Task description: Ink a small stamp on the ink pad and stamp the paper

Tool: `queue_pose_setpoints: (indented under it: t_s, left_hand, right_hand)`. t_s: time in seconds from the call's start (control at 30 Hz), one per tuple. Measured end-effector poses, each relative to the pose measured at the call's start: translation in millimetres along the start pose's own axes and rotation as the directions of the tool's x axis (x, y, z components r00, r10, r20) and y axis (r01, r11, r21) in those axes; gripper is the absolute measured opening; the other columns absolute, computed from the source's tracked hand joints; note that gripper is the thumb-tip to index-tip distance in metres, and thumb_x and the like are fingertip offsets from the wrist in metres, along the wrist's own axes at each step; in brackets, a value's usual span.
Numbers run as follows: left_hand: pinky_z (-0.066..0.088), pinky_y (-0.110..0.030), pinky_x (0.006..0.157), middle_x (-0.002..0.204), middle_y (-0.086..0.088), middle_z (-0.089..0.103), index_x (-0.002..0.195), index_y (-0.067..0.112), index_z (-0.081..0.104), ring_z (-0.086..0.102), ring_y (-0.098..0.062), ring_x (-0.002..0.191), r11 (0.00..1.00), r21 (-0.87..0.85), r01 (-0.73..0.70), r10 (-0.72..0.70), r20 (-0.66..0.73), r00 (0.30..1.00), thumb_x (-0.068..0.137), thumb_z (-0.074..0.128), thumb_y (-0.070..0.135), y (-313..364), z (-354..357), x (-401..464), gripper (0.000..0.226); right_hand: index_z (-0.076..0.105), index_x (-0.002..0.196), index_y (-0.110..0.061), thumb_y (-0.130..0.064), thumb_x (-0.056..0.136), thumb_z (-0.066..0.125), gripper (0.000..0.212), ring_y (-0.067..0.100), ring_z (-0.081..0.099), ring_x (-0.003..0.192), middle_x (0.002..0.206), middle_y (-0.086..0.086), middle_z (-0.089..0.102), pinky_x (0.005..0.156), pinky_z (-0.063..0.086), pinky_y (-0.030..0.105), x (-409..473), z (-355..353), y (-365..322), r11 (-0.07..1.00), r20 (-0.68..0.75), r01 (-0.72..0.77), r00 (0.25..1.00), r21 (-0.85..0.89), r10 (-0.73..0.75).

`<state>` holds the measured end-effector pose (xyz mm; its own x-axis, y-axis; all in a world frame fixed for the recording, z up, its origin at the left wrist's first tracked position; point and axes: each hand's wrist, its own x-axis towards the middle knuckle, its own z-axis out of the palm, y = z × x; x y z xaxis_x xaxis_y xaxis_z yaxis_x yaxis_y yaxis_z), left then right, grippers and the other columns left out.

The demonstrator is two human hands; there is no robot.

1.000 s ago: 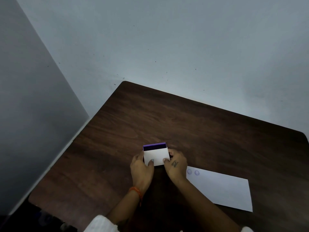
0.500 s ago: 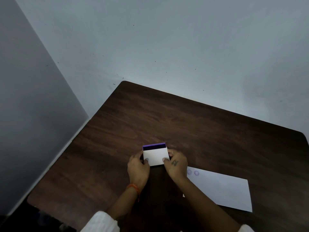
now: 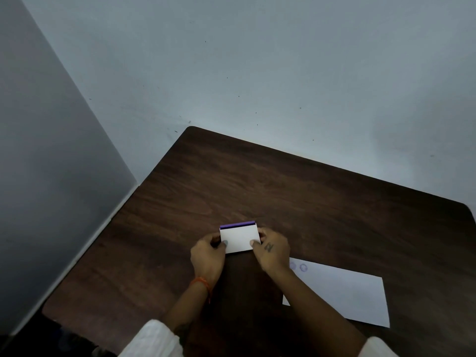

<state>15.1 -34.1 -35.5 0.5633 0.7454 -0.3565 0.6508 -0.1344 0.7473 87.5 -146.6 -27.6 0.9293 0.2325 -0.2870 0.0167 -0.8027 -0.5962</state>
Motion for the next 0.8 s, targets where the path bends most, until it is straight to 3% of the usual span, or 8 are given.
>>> queue_pose_setpoints:
  t_s: [0.4, 0.57, 0.67, 0.8]
  left_hand:
    - [0.055, -0.041, 0.088, 0.096, -0.012, 0.074, 0.1, 0.01, 0.071, 0.069, -0.027, 0.086, 0.99, -0.097, 0.098, -0.094, 0.046, 0.995, 0.075, 0.076, 0.021, -2, -4, 14, 0.028]
    - [0.056, -0.04, 0.085, 0.089, -0.01, 0.072, 0.096, 0.01, 0.07, 0.069, -0.026, 0.083, 0.988, -0.104, 0.112, -0.104, 0.074, 0.992, 0.08, 0.071, 0.031, 0, -8, 13, 0.027]
    - [0.05, -0.032, 0.084, 0.101, -0.01, 0.07, 0.098, 0.013, 0.067, 0.064, -0.026, 0.096, 1.0, 0.003, 0.002, -0.002, 0.047, 0.999, 0.084, 0.062, 0.041, 2, -11, 11, 0.031]
    - [0.048, -0.038, 0.092, 0.124, -0.011, 0.057, 0.12, 0.015, 0.055, 0.055, -0.025, 0.112, 0.953, 0.18, -0.245, 0.252, -0.021, 0.967, 0.09, 0.053, 0.041, 15, -14, 0, 0.039]
  right_hand:
    - [0.051, 0.127, -0.013, -0.027, 0.087, 0.061, 0.044, 0.024, 0.057, 0.114, 0.124, 0.009, 0.063, 0.094, 0.048, 0.033, 3, -2, -5, 0.992, 0.013, 0.036, 0.999, -0.117, -0.034]
    - [0.057, 0.119, -0.011, -0.025, 0.088, 0.059, 0.034, 0.022, 0.062, 0.106, 0.117, 0.009, 0.067, 0.09, 0.049, 0.03, 1, -9, -4, 0.995, 0.055, 0.071, 0.996, -0.075, -0.067]
    - [0.057, 0.119, -0.011, -0.028, 0.091, 0.055, 0.033, 0.023, 0.061, 0.105, 0.115, 0.011, 0.066, 0.087, 0.048, 0.03, 0, -16, -4, 0.995, -0.027, 0.089, 0.996, -0.037, -0.09]
    - [0.048, 0.128, -0.012, -0.034, 0.094, 0.047, 0.041, 0.025, 0.051, 0.117, 0.126, 0.013, 0.057, 0.096, 0.046, 0.035, -6, -22, -10, 0.982, -0.184, 0.191, 0.965, -0.003, -0.188]
